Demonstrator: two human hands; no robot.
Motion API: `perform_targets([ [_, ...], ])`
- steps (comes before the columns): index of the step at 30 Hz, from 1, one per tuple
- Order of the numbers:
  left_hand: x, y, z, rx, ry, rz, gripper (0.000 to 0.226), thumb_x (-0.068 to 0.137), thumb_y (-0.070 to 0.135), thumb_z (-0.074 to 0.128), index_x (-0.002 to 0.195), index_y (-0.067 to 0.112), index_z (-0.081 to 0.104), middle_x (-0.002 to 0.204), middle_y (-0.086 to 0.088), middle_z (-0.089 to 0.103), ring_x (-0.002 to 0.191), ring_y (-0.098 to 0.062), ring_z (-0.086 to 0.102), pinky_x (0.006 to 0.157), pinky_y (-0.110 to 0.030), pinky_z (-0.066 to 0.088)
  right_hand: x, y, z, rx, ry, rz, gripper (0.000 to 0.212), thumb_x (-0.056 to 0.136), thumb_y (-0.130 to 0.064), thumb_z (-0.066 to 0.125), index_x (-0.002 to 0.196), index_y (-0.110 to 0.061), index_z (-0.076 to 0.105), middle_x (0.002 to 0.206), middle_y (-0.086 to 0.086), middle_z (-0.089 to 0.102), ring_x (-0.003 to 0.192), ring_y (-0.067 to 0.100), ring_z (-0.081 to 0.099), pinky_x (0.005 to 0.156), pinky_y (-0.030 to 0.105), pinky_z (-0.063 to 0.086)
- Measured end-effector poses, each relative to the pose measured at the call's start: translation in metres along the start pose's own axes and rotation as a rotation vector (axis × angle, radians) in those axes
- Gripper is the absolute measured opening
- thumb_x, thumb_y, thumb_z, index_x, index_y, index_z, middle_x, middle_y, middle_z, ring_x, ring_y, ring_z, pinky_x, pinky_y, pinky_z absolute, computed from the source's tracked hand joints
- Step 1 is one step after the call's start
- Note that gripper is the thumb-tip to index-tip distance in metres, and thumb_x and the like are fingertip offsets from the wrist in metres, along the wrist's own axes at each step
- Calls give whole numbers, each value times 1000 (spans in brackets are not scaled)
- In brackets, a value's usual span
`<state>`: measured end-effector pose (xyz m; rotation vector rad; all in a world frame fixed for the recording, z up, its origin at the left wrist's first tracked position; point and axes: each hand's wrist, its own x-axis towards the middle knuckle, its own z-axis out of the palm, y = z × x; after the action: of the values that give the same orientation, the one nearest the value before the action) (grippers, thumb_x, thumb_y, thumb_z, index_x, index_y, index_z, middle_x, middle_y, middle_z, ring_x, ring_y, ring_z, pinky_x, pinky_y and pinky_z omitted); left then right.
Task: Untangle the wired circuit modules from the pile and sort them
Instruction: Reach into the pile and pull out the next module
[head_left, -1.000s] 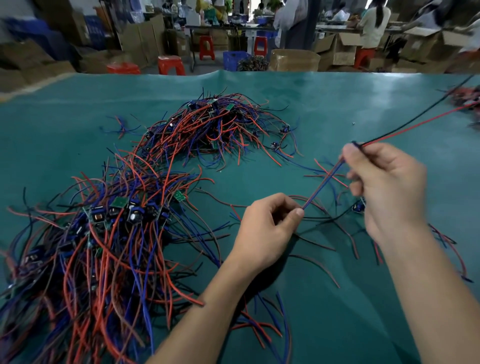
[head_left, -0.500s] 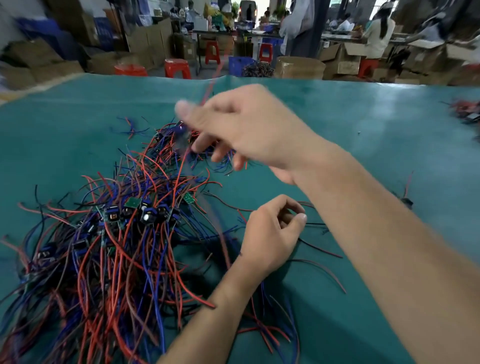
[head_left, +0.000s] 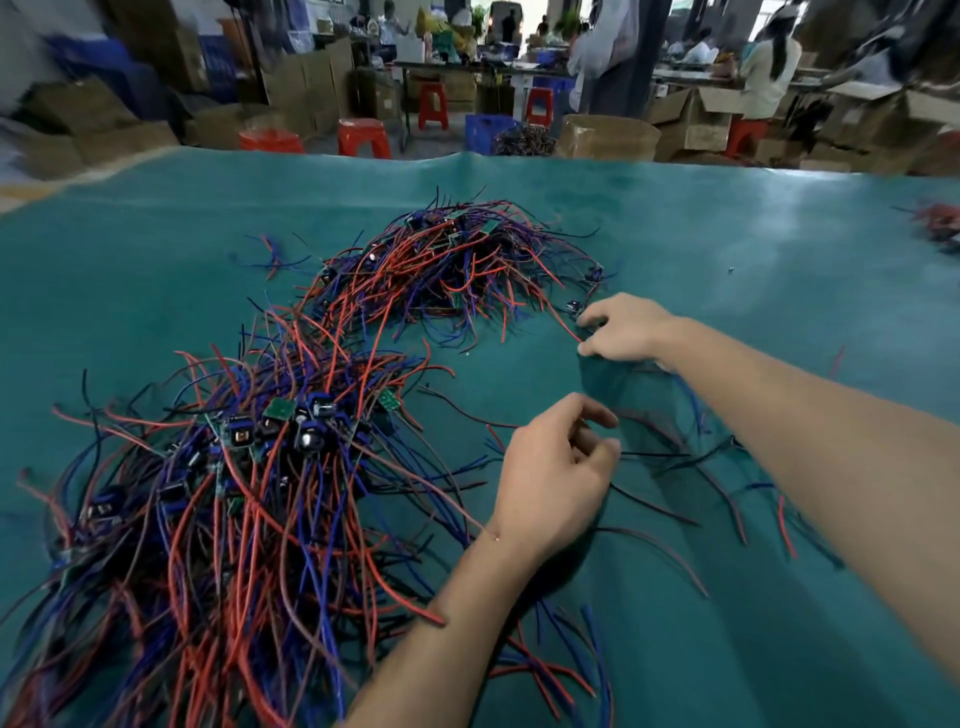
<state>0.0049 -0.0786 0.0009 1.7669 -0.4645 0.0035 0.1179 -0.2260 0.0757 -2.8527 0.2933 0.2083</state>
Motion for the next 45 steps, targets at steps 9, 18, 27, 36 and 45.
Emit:
perform_targets([
  [9,-1,1,-1,1,4,-7,12,87,11,65,96,18,65,67,-1,65,54,-11,46,64,-30,43,0,11,12,175,170,2,33,72,-4,87,101,-19,81,105,11,77,98,25,70,85,25,53],
  [18,0,-1,-1,-56,61,-73,13,88,14,62,100,19,64,76,-3,70,63,-21,59,67,-36,51,-45,18,-4,1047,259,40,25,78,14,70,79,-11,71,89,16,73,68,16,65,51,18,48],
  [27,3,2,-3,-265,166,-198,34,106,30,44,92,9,65,76,-10,69,54,-19,57,49,-29,47,-145,22,45,1241,51,-207,30,73,23,68,79,-6,73,77,9,74,56,9,57,47,18,41],
  [36,2,-1,-2,-135,156,-116,18,99,14,56,83,13,65,67,-4,64,58,-19,54,60,-42,50,-136,31,61,959,156,-111,15,81,-5,75,72,-17,75,63,1,71,50,8,53,52,23,41],
  [45,-1,2,-3,-226,25,-114,22,97,11,56,78,16,64,68,-1,69,56,-11,54,51,-18,41,-128,27,64,1255,244,-8,22,100,-24,62,84,-17,76,72,1,70,47,9,46,41,22,28],
])
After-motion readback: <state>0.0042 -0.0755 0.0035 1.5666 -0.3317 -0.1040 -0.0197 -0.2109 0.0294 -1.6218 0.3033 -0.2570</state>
